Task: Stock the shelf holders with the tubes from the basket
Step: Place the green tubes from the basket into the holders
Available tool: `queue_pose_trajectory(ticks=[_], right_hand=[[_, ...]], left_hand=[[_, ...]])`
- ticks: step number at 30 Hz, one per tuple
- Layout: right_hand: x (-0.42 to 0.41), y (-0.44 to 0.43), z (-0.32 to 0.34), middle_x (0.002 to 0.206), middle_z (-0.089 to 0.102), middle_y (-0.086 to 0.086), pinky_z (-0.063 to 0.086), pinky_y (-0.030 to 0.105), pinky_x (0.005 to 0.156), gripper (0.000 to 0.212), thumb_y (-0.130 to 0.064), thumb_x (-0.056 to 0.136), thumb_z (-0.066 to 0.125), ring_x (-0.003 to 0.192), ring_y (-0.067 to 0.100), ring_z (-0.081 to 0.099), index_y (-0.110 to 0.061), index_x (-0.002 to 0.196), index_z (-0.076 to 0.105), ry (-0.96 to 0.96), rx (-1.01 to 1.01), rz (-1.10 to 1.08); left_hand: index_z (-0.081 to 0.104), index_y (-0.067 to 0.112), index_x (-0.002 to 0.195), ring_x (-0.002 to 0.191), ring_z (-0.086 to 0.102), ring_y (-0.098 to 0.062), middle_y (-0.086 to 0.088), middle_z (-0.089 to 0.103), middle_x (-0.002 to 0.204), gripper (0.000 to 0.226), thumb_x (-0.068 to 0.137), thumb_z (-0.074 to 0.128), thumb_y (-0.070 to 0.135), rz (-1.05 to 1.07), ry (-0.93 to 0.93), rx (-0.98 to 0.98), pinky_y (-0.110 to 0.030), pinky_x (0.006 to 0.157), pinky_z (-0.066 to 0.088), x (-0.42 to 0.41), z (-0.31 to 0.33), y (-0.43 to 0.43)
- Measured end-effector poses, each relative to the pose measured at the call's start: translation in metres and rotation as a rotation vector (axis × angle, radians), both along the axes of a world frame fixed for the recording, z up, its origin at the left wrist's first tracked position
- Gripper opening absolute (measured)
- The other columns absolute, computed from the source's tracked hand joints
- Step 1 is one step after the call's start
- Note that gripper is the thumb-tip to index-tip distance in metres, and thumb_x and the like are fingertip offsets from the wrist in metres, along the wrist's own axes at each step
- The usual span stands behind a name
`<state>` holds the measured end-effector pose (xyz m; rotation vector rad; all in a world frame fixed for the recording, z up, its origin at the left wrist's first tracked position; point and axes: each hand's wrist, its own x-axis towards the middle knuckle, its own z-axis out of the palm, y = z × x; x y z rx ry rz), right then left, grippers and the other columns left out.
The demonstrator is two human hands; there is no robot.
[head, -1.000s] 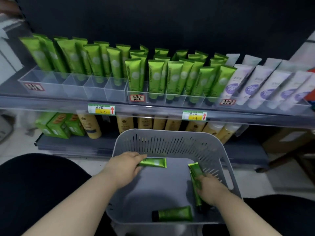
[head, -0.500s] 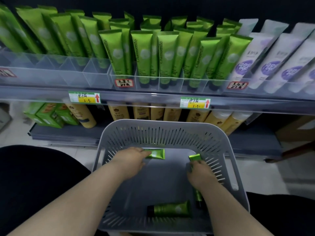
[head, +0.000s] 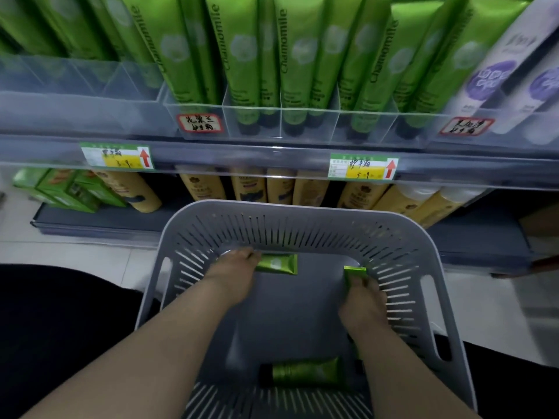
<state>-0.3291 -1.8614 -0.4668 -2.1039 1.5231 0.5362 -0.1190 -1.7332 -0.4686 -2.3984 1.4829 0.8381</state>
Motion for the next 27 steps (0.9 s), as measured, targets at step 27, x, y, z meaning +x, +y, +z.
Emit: queue_pose_trajectory(ticks=[27], right_hand=[[0.008,0.033,0.026,0.12,0.061,0.013,0.044,0.026,0.083,0.017,-0.018,0.081,0.059,0.112,0.028,0.056,-0.024,0.078,0.044,-0.135,0.279,0.16]], left_hand=[[0.037,0.023,0.132,0.107,0.054,-0.024,-0.009,0.057,0.119,0.056,0.082,0.059,0.014,0.375,0.385,-0.13,-0.021,0.079,0.037,-0.027,0.025,0.015]])
